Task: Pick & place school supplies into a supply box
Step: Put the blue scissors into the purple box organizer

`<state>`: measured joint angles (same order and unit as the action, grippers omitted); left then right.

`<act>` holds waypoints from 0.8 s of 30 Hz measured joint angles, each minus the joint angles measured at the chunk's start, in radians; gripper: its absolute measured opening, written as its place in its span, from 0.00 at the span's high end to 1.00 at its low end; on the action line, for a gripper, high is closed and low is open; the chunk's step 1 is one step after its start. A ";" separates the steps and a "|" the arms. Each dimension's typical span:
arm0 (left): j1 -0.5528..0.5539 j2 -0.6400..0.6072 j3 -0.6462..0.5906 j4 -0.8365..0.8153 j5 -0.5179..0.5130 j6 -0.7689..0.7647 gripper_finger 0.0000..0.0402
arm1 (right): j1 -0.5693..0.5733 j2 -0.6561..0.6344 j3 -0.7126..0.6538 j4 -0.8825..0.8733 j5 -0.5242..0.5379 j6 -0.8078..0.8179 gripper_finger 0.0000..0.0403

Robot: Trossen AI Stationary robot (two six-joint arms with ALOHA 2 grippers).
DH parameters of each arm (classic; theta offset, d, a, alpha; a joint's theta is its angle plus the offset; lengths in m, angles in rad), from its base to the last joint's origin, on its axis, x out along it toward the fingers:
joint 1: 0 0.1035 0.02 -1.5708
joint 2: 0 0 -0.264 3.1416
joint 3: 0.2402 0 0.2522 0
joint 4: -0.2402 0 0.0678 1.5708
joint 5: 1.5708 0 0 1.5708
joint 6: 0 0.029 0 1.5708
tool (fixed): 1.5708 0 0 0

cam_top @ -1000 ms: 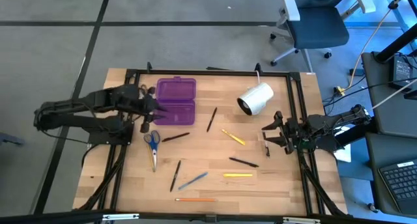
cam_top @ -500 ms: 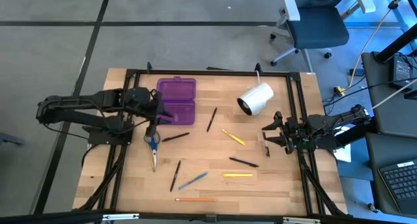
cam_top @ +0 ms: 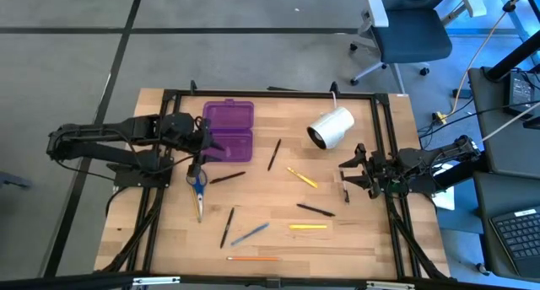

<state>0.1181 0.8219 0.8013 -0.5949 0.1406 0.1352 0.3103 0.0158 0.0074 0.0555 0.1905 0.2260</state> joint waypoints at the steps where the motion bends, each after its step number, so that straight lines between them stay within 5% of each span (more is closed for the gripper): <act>1: 0.000 0.000 0.000 -0.001 0.000 -0.001 0.55 | 0.000 0.000 0.000 0.000 0.000 -0.001 0.44; 10: 0.000 0.001 0.000 0.002 0.001 -0.124 0.43 | 0.000 0.000 0.000 0.000 0.002 0.002 0.44; 24: 0.000 0.123 0.000 -0.177 -0.065 0.326 0.48 | 0.000 0.000 0.000 0.001 0.003 0.002 0.44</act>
<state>0.1184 0.9446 0.8017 -0.7722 0.0751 0.4613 0.3103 0.0158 0.0071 0.0560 0.1936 0.2276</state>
